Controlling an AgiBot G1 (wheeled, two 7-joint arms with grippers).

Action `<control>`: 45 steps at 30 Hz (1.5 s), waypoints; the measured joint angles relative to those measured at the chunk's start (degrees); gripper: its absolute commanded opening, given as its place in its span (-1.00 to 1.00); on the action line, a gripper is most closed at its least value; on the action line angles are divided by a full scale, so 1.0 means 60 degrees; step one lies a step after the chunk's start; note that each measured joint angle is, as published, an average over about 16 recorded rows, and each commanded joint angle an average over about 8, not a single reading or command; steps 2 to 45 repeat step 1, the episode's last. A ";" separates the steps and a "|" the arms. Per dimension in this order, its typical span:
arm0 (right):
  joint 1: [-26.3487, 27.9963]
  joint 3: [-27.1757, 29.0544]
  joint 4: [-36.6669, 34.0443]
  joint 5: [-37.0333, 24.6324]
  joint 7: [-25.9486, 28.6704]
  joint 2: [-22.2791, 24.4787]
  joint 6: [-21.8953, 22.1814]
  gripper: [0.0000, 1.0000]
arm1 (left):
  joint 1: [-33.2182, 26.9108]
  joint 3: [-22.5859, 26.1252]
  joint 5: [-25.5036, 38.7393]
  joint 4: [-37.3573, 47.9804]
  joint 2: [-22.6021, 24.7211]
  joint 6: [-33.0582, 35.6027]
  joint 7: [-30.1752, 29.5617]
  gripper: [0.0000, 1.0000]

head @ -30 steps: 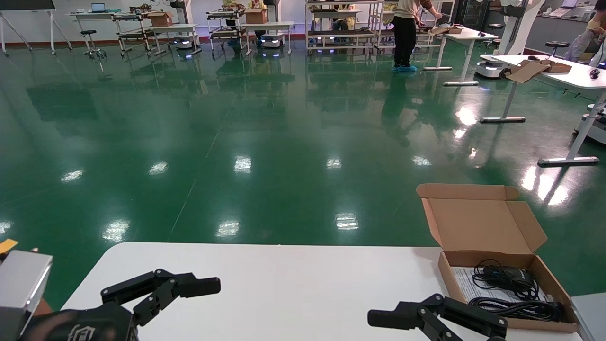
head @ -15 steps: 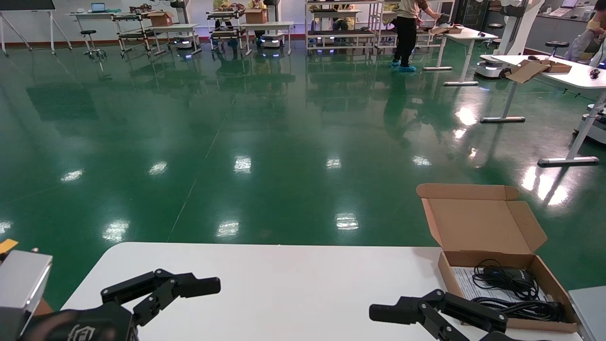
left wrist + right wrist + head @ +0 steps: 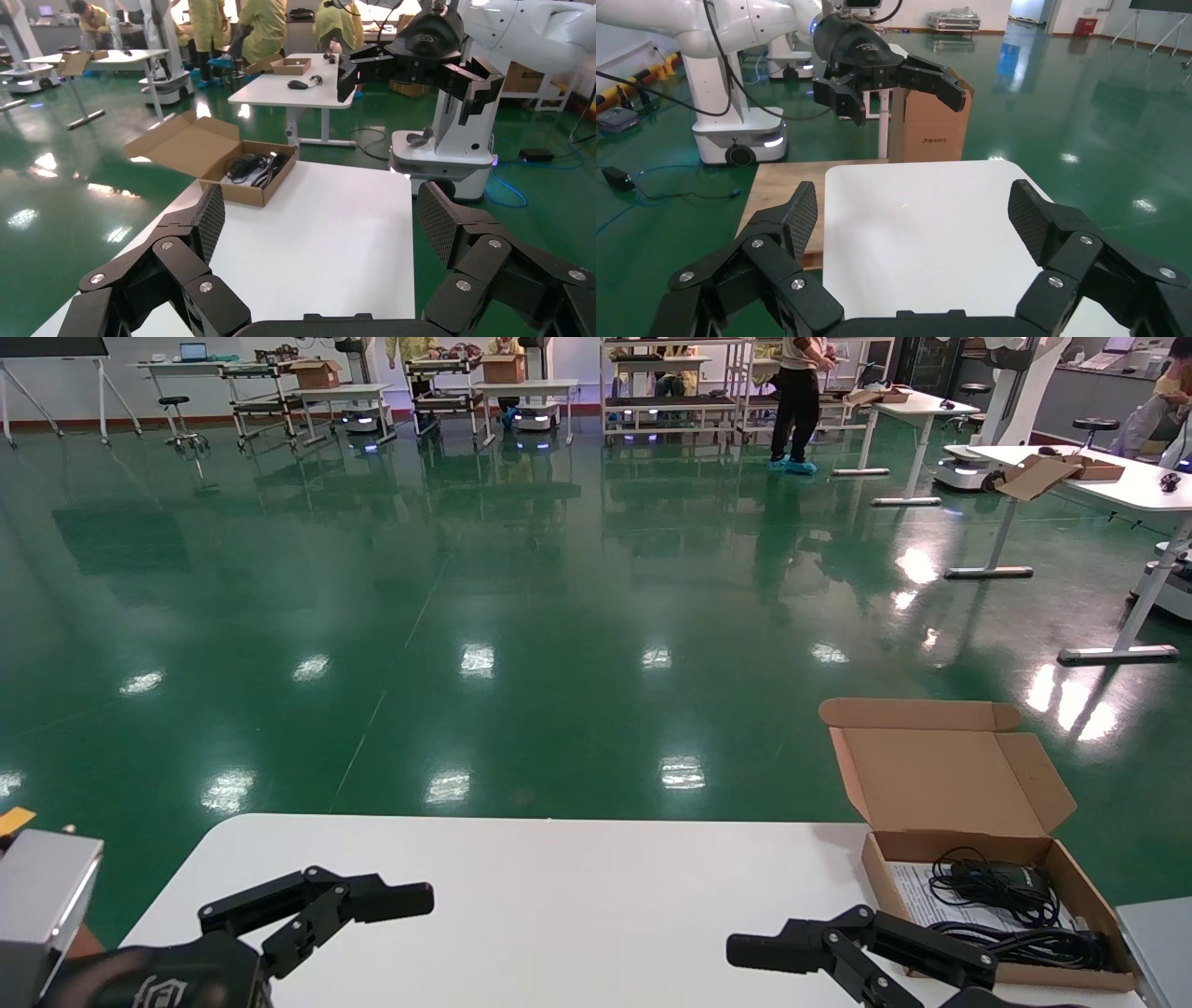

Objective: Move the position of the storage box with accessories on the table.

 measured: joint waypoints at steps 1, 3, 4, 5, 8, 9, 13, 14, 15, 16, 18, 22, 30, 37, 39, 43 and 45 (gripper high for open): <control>0.0000 0.0000 -0.0001 0.0000 0.0000 0.0000 0.0000 1.00 | 0.0000 0.0000 0.0000 0.0000 0.0000 0.0000 0.0000 1.00; 0.0000 0.0000 -0.0001 0.0000 0.0000 0.0000 0.0000 1.00 | 0.0000 0.0000 0.0000 0.0000 0.0000 0.0000 0.0000 1.00; 0.0000 0.0000 -0.0001 0.0000 0.0000 0.0000 0.0000 1.00 | 0.0000 0.0000 0.0000 0.0000 0.0000 0.0000 0.0000 1.00; 0.0000 0.0000 -0.0001 0.0000 0.0000 0.0000 0.0000 1.00 | 0.0000 0.0000 0.0000 0.0000 0.0000 0.0000 0.0000 1.00; 0.0000 0.0000 -0.0001 0.0000 0.0000 0.0000 0.0000 1.00 | 0.0000 0.0000 0.0000 0.0000 0.0000 0.0000 0.0000 1.00; 0.0000 0.0000 -0.0001 0.0000 0.0000 0.0000 0.0000 1.00 | 0.0000 0.0000 0.0000 0.0000 0.0000 0.0000 0.0000 1.00; 0.0000 0.0000 -0.0001 0.0000 0.0000 0.0000 0.0000 1.00 | 0.0000 0.0000 0.0000 0.0000 0.0000 0.0000 0.0000 1.00; 0.0000 0.0000 -0.0001 0.0000 0.0000 0.0000 0.0000 1.00 | 0.0000 0.0000 0.0000 0.0000 0.0000 0.0000 0.0000 1.00; 0.0000 0.0000 -0.0001 0.0000 0.0000 0.0000 0.0000 1.00 | 0.0000 0.0000 0.0000 0.0000 0.0000 0.0000 0.0000 1.00; 0.0000 0.0000 -0.0001 0.0000 0.0000 0.0000 0.0000 1.00 | 0.0000 0.0000 0.0000 0.0000 0.0000 0.0000 0.0000 1.00; 0.0000 0.0000 -0.0001 0.0000 0.0000 0.0000 0.0000 1.00 | 0.0000 0.0000 0.0000 0.0000 0.0000 0.0000 0.0000 1.00; 0.0000 0.0000 -0.0001 0.0000 0.0000 0.0000 0.0000 1.00 | 0.0000 0.0000 0.0000 0.0000 0.0000 0.0000 0.0000 1.00; 0.0000 0.0000 -0.0001 0.0000 0.0000 0.0000 0.0000 1.00 | 0.0000 0.0000 0.0000 0.0000 0.0000 0.0000 0.0000 1.00; 0.0000 0.0000 -0.0001 0.0000 0.0000 0.0000 0.0000 1.00 | 0.0000 0.0000 0.0000 0.0000 0.0000 0.0000 0.0000 1.00; 0.0000 0.0000 -0.0001 0.0000 0.0000 0.0000 0.0000 1.00 | 0.0000 0.0000 0.0000 0.0000 0.0000 0.0000 0.0000 1.00; 0.0000 0.0000 -0.0001 0.0000 0.0000 0.0000 0.0000 1.00 | 0.0000 0.0000 0.0000 0.0000 0.0000 0.0000 0.0000 1.00; 0.0000 0.0000 -0.0001 0.0000 0.0000 0.0000 0.0000 1.00 | 0.0000 0.0000 0.0000 0.0000 0.0000 0.0000 0.0000 1.00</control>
